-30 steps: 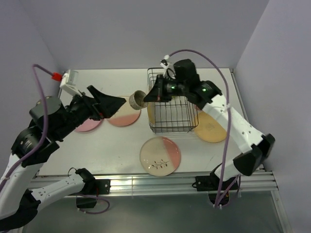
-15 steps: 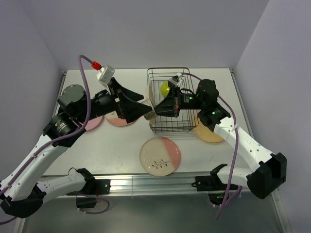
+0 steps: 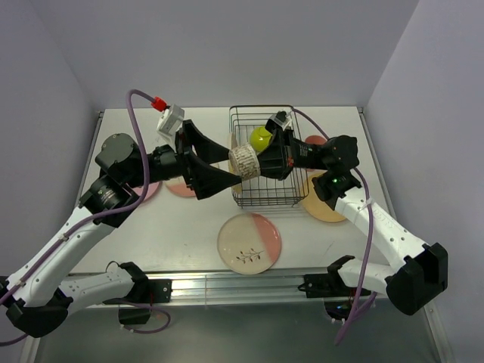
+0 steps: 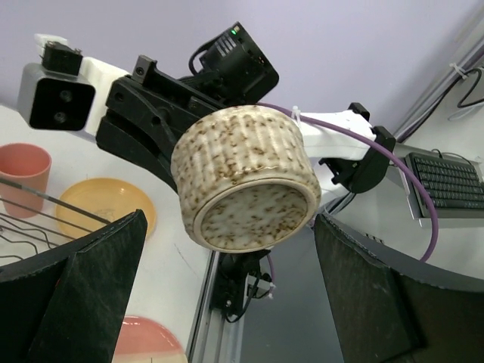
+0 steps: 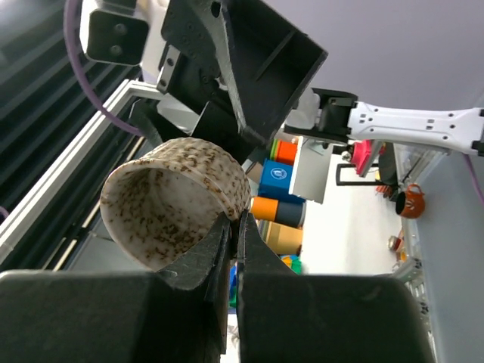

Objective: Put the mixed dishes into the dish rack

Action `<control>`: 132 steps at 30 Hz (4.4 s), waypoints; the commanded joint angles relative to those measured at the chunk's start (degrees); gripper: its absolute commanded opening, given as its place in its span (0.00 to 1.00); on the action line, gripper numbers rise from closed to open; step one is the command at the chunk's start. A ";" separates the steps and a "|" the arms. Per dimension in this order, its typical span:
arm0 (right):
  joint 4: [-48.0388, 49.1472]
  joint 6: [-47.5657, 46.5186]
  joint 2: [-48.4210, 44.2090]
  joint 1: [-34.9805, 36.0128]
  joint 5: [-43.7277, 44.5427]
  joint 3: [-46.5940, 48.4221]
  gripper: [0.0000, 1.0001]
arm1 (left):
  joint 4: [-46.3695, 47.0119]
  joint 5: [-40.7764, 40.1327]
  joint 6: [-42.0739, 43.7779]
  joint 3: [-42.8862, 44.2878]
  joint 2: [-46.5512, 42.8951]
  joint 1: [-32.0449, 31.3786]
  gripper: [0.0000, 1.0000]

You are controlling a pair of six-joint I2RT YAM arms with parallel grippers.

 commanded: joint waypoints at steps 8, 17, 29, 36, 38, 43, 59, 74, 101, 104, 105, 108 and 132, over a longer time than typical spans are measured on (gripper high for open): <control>6.27 2.40 0.18 -0.33 2.64 2.19 0.00 | 6.75 -9.31 -1.17 1.96 -0.16 -2.78 0.99; 0.21 -2.00 -0.26 -0.33 4.31 2.98 0.00 | 7.38 -9.48 -2.40 1.69 0.63 -3.92 0.99; -0.86 -3.32 0.45 -0.15 5.72 4.92 0.00 | 5.27 -9.75 -2.05 2.48 1.94 -4.63 0.91; -2.26 -4.99 0.36 0.02 5.90 4.92 0.00 | 4.84 -9.66 -2.76 4.50 3.96 -4.54 0.22; -2.96 -5.87 0.18 0.02 5.90 4.92 0.14 | 3.17 -10.97 -2.49 6.08 4.93 -4.63 0.00; -22.95 -20.25 -3.33 -1.99 7.74 5.88 0.72 | -10.09 -21.95 -0.91 15.74 10.20 -3.75 0.00; -100.59 -73.10 -15.20 -11.84 44.91 22.47 0.76 | -36.38 -32.94 4.97 59.93 50.87 8.64 0.00; -116.96 -81.55 -10.53 -12.37 62.32 36.49 0.76 | -27.34 -24.52 5.87 67.06 71.27 18.66 0.00; -117.49 -85.94 -10.98 -15.00 63.81 31.90 0.76 | -22.32 -27.06 2.95 62.87 81.13 14.80 0.00; -117.66 -85.94 -11.51 -15.00 63.90 31.46 0.76 | -22.85 -27.85 3.22 62.86 81.66 14.44 0.00; -117.66 -85.94 -11.59 -14.92 63.90 31.20 0.76 | -22.94 -27.85 3.22 62.86 81.75 14.27 0.00; -117.92 -85.85 -12.12 -15.00 64.08 30.94 0.76 | -23.29 -28.47 3.13 62.95 82.54 13.65 0.00; -119.51 -85.59 -14.93 -15.09 64.17 29.26 0.76 | -22.59 -29.26 1.38 63.65 86.49 10.40 0.00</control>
